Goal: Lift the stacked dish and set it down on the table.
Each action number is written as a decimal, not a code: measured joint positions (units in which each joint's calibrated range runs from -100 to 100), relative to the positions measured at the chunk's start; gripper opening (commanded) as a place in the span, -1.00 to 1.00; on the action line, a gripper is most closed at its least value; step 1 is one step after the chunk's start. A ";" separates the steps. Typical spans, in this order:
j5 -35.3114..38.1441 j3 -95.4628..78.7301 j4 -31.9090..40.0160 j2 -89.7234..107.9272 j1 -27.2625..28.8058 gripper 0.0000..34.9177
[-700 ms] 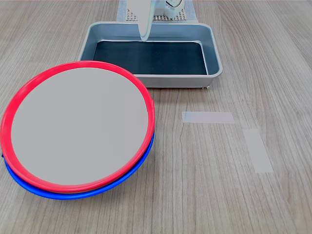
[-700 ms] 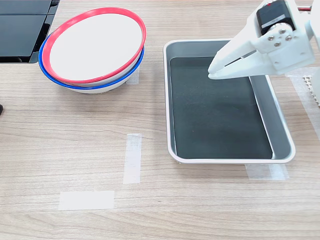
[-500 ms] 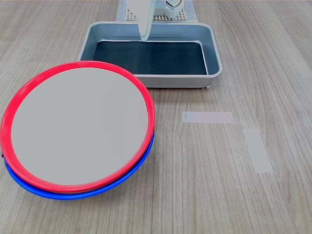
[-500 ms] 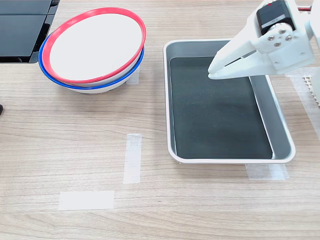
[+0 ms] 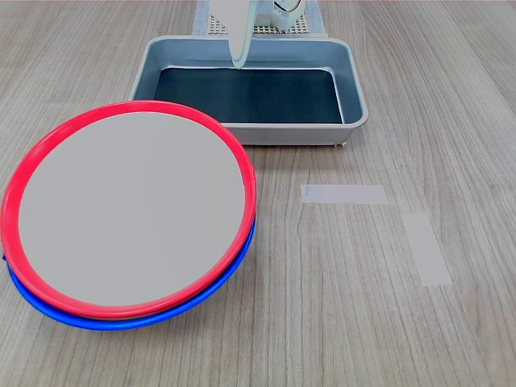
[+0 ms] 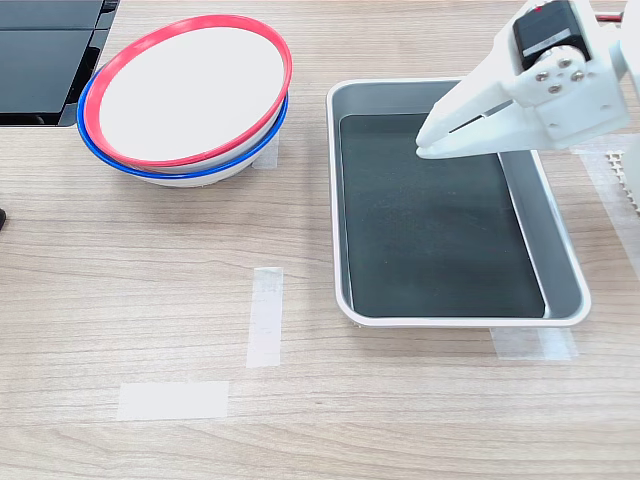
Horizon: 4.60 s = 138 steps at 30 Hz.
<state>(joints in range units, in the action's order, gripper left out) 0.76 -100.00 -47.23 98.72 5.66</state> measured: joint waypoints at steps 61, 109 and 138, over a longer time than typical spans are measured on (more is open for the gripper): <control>8.25 72.23 6.61 -94.46 6.81 -0.09; 6.45 91.20 -8.40 -96.76 -10.97 -1.00; 7.62 90.29 1.31 -113.90 -16.73 -0.99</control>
<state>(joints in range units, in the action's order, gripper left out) 8.38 -9.71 -45.92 -15.17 -11.06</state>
